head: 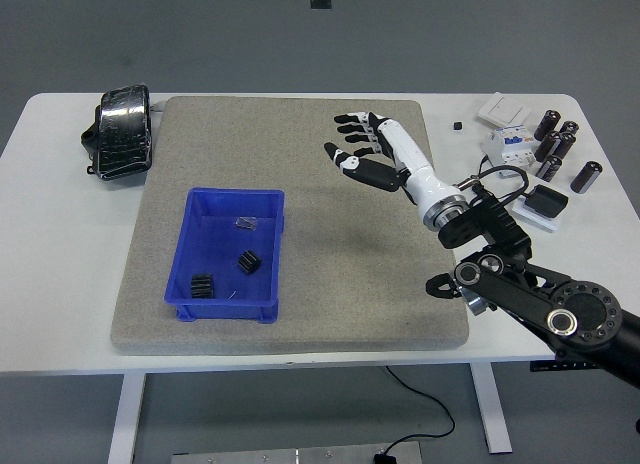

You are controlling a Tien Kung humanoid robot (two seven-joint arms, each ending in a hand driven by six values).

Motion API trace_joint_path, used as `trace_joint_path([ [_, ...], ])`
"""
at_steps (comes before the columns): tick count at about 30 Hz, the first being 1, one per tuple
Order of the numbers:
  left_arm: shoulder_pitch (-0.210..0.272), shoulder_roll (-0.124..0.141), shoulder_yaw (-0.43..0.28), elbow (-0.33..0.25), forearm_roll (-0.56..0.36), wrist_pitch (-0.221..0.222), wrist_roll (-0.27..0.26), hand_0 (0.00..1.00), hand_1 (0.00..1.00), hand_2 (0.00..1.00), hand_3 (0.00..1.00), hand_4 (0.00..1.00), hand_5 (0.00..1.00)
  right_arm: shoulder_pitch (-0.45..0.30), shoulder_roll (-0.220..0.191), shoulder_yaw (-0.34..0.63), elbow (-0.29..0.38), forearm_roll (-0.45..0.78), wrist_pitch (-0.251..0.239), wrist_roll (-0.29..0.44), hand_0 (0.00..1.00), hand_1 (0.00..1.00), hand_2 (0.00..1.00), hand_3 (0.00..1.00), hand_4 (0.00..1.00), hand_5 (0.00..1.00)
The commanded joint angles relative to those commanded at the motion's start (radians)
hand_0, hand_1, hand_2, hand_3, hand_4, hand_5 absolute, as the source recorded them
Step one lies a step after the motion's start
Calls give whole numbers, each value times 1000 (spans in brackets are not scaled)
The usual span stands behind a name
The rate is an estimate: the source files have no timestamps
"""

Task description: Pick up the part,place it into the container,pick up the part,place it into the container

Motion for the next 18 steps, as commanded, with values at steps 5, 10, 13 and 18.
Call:
trace_joint_path([
  [5,0,-3,9,0,-11,2,-6,659,640,582,546,629,643,-49,-10,90,-7,124,-12,89,673,734,728,709,693,388],
  [10,0,-3,10,-4,-12,3,-5,659,640,582,546,629,643,-86,-21,149,2,178,-17,112,673,734,728,709,693,388],
  [13,-2,0,3,-6,-4,2,-4,659,640,582,546,630,642,-110,-26,184,13,167,-22,113,679,734,729,708,690,386],
  [18,-6,3,-5,-9,8,-2,-1,660,640,582,545,630,641,-138,-34,226,22,145,-30,111,681,733,728,708,687,391],
])
